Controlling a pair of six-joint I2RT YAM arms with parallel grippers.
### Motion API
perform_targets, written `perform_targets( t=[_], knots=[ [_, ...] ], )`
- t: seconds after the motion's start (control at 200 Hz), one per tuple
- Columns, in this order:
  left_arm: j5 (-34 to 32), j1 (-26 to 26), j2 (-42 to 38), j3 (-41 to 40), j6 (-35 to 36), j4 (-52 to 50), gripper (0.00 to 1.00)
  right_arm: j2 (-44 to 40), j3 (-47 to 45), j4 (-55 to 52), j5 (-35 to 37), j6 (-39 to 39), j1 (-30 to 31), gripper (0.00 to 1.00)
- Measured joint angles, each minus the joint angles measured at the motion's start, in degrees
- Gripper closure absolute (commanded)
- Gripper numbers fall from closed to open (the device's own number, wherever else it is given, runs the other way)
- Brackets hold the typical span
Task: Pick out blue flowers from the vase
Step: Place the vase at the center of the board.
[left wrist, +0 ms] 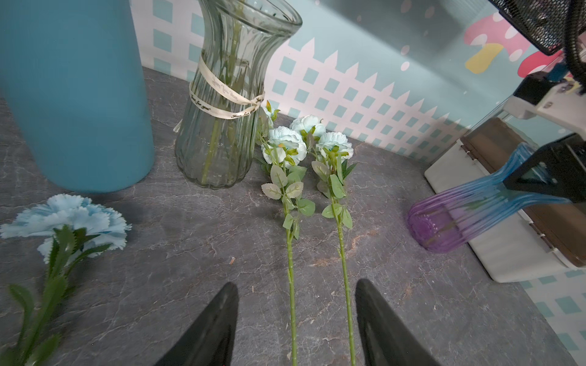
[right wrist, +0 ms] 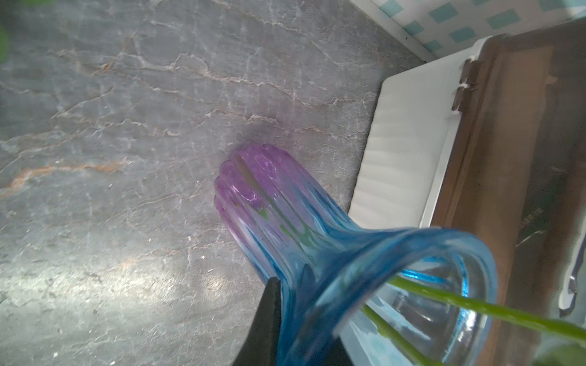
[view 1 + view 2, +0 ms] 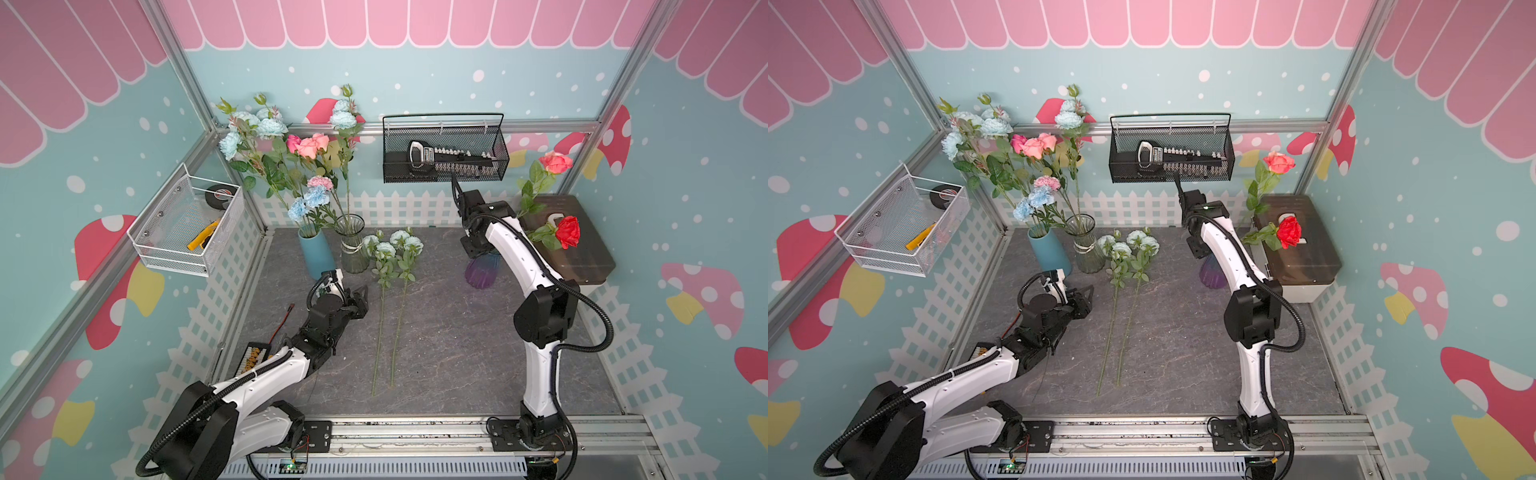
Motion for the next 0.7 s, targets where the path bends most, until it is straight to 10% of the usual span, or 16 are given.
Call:
perform_targets(
  t=[0.29, 0.7],
  knots=[
    [0.57, 0.22, 0.00, -0.02, -0.02, 0.00, 0.41, 11.54, 18.12, -1.03, 0.52, -2.84, -4.11, 1.00],
    [0.76, 0.22, 0.26, -0.02, -0.02, 0.00, 0.41, 12.96, 20.63, -2.32, -0.57, -4.94, -6.25, 1.00]
  ],
)
